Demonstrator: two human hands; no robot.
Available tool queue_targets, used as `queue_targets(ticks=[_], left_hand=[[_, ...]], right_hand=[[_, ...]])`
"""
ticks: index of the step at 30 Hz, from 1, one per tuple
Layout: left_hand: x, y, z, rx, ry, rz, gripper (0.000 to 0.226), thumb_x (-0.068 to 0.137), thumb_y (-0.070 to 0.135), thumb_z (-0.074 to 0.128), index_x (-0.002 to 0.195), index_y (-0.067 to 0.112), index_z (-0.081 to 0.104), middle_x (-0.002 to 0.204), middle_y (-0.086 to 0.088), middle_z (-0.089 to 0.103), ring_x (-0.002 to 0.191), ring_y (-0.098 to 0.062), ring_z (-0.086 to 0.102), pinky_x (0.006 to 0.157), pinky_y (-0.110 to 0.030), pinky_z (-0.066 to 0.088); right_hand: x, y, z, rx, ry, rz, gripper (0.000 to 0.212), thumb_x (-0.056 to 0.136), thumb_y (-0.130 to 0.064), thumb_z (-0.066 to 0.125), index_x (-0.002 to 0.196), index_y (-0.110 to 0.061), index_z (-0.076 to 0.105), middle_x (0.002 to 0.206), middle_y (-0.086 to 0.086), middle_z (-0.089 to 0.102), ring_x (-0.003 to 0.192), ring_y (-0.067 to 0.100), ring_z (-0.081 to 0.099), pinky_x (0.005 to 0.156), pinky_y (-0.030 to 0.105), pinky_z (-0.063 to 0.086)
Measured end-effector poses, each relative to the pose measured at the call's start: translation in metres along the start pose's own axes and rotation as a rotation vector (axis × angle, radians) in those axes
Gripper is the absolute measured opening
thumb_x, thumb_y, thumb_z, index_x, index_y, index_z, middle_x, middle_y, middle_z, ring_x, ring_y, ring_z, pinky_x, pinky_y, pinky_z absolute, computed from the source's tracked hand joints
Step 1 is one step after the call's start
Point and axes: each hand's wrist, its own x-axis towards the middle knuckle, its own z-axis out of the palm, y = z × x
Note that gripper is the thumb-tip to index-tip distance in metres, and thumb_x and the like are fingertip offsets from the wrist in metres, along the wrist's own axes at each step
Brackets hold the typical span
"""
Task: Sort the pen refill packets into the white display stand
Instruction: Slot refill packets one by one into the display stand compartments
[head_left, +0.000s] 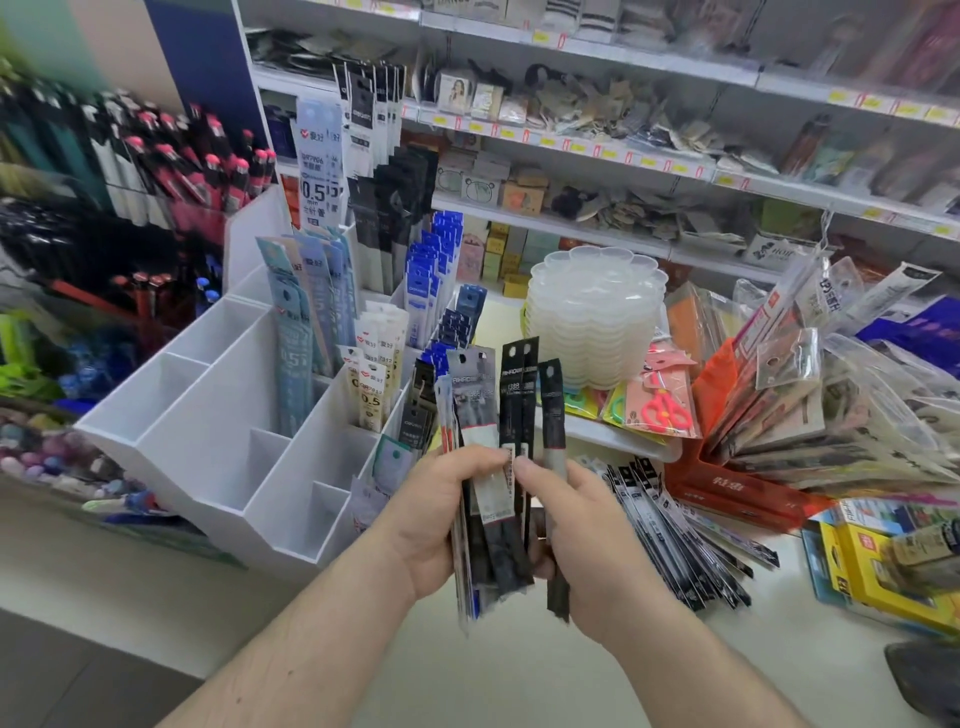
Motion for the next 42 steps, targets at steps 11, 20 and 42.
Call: queue_targets(ticks=[11,20,42], left_hand=[[0.005,0.003,-0.005,0.131,0.202,0.106,0.017,0.084,-0.002,0.057,0.081,0.008,0.070,0.074,-0.012,0.068,0.069,-0.027,0.064,0.064,-0.037,0.056],[0.004,-0.006,-0.004,0.266,0.163,0.183,0.024,0.080,-0.006,0.066,0.100,0.007,0.068,0.092,-0.019,0.074,0.082,-0.032,0.072,0.075,-0.046,0.061],[0.008,-0.017,-0.012,0.248,0.233,0.278,0.036,0.060,0.007,0.068,0.096,0.008,0.069,0.094,-0.019,0.075,0.089,-0.038,0.072,0.082,-0.054,0.059]], right_hand=[[0.008,-0.001,0.002,-0.195,0.129,-0.098,0.026,0.089,0.004,0.057,0.080,-0.018,0.069,0.063,-0.007,0.067,0.054,0.010,0.057,0.049,0.022,0.044],[0.011,0.006,-0.002,-0.773,0.232,-0.232,0.010,0.082,-0.020,0.065,0.072,-0.022,0.067,0.061,-0.010,0.064,0.059,0.013,0.054,0.059,0.030,0.048],[0.010,0.008,-0.010,-0.326,0.300,-0.167,0.016,0.075,0.006,0.063,0.085,-0.006,0.059,0.061,0.008,0.051,0.051,0.016,0.043,0.051,0.030,0.038]])
